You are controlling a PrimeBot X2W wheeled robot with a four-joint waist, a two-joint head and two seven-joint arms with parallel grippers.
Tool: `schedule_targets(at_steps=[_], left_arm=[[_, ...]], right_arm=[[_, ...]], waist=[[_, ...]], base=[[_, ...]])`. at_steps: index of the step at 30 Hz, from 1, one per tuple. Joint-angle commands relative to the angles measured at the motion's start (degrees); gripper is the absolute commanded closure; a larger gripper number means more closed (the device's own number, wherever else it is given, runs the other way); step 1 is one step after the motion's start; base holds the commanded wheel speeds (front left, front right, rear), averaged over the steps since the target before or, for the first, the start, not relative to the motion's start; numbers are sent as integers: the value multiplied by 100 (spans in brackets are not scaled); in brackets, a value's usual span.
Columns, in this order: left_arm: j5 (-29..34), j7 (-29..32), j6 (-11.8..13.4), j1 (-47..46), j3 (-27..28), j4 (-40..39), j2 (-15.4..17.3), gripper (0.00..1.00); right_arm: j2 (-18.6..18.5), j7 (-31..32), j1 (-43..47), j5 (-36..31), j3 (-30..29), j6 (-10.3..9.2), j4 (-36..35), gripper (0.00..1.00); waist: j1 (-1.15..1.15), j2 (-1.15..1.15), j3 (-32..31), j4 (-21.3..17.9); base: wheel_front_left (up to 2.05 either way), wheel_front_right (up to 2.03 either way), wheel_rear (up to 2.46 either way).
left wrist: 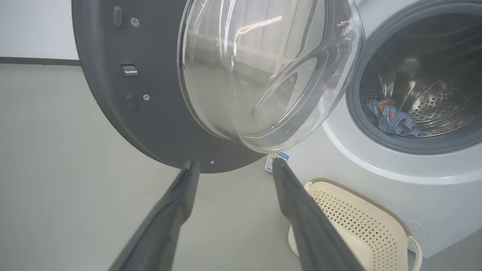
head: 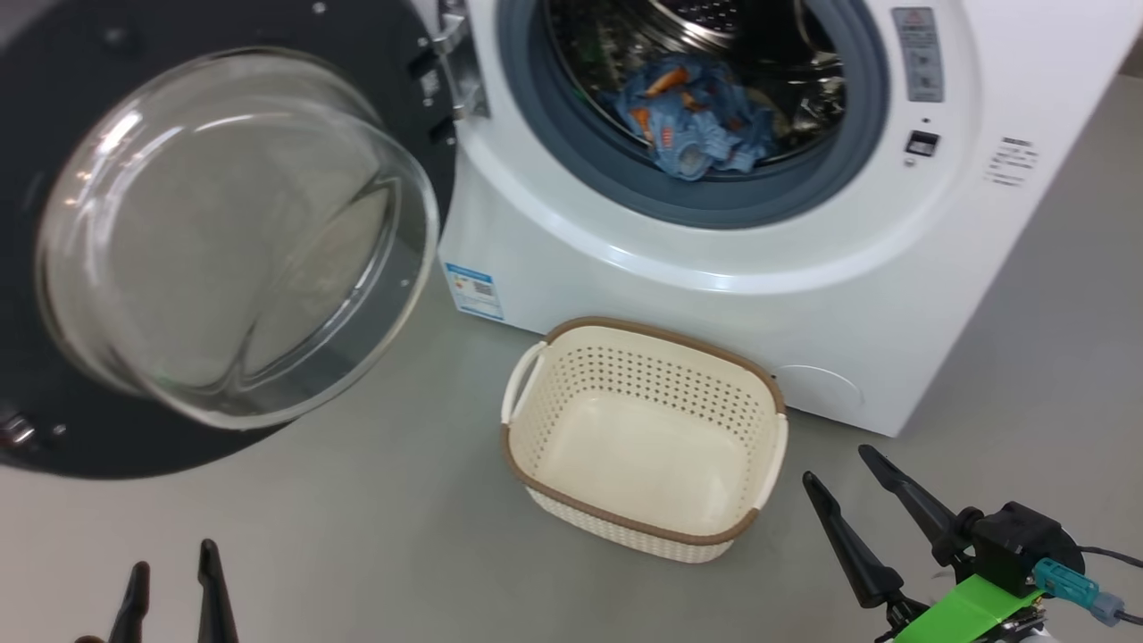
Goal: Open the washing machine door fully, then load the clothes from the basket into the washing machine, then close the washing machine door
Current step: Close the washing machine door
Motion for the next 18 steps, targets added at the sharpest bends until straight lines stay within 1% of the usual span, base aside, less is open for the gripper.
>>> schedule_targets(at_steps=[1,6,18], left_arm=[[-49,-37,44,-40,150,-121,67,0],[-160,-37,131,33,113,-205,66,0],[-307,-37,276,170,9,-424,66,0]], right_arm=[[-110,-27,-156,19,113,16,-108,0],[-123,-27,-301,37,258,16,-68,0],[-182,-27,-505,115,460,16,11,0]], waist=[[0,0,14,243],[0,0,57,317],[0,0,86,340]], base=[[0,0,0],[0,0,0],[0,0,0]])
